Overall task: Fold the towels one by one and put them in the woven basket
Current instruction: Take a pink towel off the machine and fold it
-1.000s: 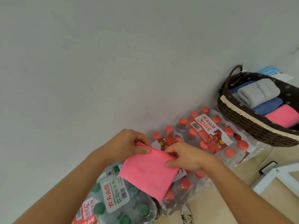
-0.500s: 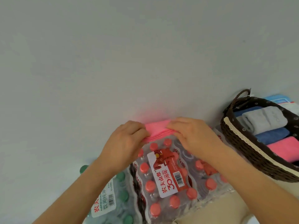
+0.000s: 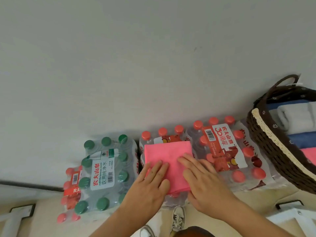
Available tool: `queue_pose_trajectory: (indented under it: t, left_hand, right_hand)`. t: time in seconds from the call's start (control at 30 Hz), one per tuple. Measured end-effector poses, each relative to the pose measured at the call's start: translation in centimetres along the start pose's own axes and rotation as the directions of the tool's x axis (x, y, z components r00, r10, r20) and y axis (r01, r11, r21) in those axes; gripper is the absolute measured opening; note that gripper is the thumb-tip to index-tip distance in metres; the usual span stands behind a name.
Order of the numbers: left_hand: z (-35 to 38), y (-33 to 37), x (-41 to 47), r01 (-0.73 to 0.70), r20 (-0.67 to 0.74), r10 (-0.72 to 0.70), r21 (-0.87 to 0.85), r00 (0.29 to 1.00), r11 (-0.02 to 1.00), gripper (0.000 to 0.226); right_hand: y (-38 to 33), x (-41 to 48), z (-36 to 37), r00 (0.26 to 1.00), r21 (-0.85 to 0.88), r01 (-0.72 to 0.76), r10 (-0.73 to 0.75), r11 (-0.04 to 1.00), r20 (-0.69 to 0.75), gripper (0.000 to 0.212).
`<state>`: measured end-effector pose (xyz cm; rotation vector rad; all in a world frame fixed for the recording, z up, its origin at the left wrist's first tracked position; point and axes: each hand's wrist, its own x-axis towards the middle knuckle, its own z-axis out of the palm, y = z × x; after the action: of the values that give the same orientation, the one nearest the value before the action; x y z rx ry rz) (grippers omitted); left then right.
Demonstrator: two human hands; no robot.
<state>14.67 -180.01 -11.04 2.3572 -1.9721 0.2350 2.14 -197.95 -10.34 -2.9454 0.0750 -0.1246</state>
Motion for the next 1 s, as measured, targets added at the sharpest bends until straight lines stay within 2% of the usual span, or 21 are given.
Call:
queue_pose_trajectory:
  t: [0.1,0.23,0.37,0.47,0.53,0.63,0.7,0.77,0.8,0.9,1.0]
  left_hand:
    - [0.1,0.8,-0.8,0.024,-0.027,-0.025,-0.041,0.999,0.999,0.04]
    - [0.1,1.2,-2.2,0.012,0.008,-0.012,-0.101,1.0,0.995,0.025]
    - [-0.1,1.0,-3.6,0.018,0.019,-0.015,-0.19,1.0,0.982,0.032]
    - [-0.4,0.8,-4.0,-0.008,-0.013,0.005,-0.24,1.0,0.971,0.018]
    - [-0.7,0.4,-3.7,0.048,0.005,-0.049,-0.301,0.999,0.952,0.031]
    - [-1.4,-0.2,-2.8,0.203,0.132,-0.164,-0.4,0.978,0.893,0.036]
    - [-1.5,-0.8,-2.1,0.264,0.205,-0.191,-0.425,0.96,0.866,0.037]
    - [-1.8,-1.3,-1.4,0.281,0.198,-0.21,-0.473,0.957,0.835,0.03]
    - [-2.1,-1.5,-0.8,0.29,0.19,-0.224,-0.489,0.956,0.823,0.025]
    - [-2.5,-2.4,0.9,0.345,0.216,-0.272,-0.496,0.938,0.797,0.013]
    - [-2.5,-3.0,2.5,0.402,0.238,-0.326,-0.487,0.915,0.775,0.017]
  right_hand:
    - [-0.8,-0.4,1.1,0.999,-0.06,0.049,-0.048,0.997,0.026,0.054]
    - [-2.4,-1.0,2.4,0.999,-0.125,0.015,-0.011,0.992,0.032,0.057]
    - [-4.1,-1.6,2.8,0.999,-0.191,-0.026,0.031,0.981,0.022,0.059]
    - [-4.4,-1.9,2.9,0.998,-0.23,-0.043,0.05,0.972,0.026,0.062]
    - [-4.6,-1.9,2.7,1.0,-0.24,-0.027,0.03,0.97,0.008,0.059]
    - [-4.3,-1.4,1.7,0.994,-0.138,-0.105,0.106,0.985,0.0,0.063]
    - [-3.6,-0.9,0.1,0.98,0.0,-0.199,0.199,0.98,0.013,0.047]
    - [-2.4,-0.1,-1.5,0.957,0.182,-0.288,0.277,0.94,0.08,0.025]
    - [-1.9,0.3,-2.1,0.943,0.268,-0.332,0.309,0.904,0.126,0.021]
    - [-0.4,1.5,-2.8,0.911,0.4,-0.409,0.344,0.82,0.226,0.024]
    - [0.1,2.1,-3.0,0.896,0.449,-0.442,0.367,0.776,0.249,0.019]
